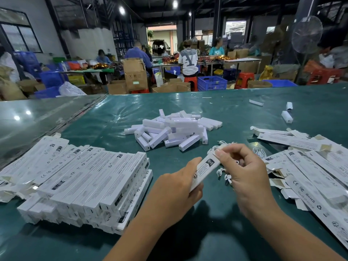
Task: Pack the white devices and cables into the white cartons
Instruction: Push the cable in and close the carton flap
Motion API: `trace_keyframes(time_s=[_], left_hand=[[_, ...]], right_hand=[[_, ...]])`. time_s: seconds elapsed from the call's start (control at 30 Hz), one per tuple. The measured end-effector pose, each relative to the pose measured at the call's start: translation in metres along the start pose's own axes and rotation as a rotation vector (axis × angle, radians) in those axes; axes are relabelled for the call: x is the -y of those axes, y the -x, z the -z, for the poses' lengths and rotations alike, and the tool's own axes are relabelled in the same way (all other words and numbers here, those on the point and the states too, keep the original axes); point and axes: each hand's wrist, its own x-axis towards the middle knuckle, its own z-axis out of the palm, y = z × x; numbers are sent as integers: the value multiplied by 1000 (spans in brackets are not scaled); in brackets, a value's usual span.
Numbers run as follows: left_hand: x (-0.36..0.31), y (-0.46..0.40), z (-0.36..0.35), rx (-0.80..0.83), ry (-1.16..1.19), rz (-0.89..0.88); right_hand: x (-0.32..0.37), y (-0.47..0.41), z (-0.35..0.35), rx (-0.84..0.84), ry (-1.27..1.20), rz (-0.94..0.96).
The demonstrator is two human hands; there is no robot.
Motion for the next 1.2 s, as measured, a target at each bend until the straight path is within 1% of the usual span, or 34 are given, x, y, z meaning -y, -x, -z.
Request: trace_keyframes(time_s=[0.03, 0.1, 0.13, 0.17, 0.27, 0.3, 0.37, 0.5, 0.6, 0.7, 0.8, 0.83, 0.9, 0.97, 1.03, 1.1, 1.13, 1.17, 1.2], left_hand=[[1, 0, -1, 2, -5, -7], [4, -3, -2, 19, -15, -1], [5, -3, -3, 35, -20, 12], [7, -3, -3, 51, -29, 26], [10, -3, -4, 63, -32, 60], [11, -4, -4, 61, -31, 67], [11, -4, -4, 63, -47, 68], [8, -3, -5, 79, -72, 39], [10, -5, -5, 74, -61, 31], [11, -3, -6, 81, -56, 21], [13, -3, -7, 87, -49, 12], [14, -3, -7, 85, -49, 2], [12, -2, -7, 97, -55, -44], [7, 0, -9, 144, -61, -97], [3, 1, -12, 182, -75, -142], [2, 2, -14, 218, -122, -166], [2, 2, -15, 235, -151, -168], [2, 3, -16, 244, -165, -163], [1, 3, -16, 244, -163, -159]], right_hand=[[-1, -2, 0, 32, -83, -106], [-1, -5, 1, 178, -271, -318], [-1, -6, 1, 246, -310, -370], [-2, -6, 2, 287, -272, -355], [-4, -2, 3, 349, 79, -94], [-4, -1, 2, 370, 128, -54], [-3, -1, 0, 366, 104, -47], [-7, -2, 1, 298, 56, -31], [-6, -2, 2, 292, 78, -35], [-6, -1, 3, 295, 166, -7], [-5, 0, 6, 295, 346, 102], [-5, -1, 8, 299, 357, 122], [-3, -2, 10, 333, 315, 126], [-2, -2, 10, 389, 262, 100], [-2, -1, 10, 491, 243, 57], [-6, 1, 10, 600, 364, 92], [-8, 2, 9, 629, 431, 119], [-10, 2, 8, 634, 452, 122], [-12, 2, 6, 618, 414, 92]])
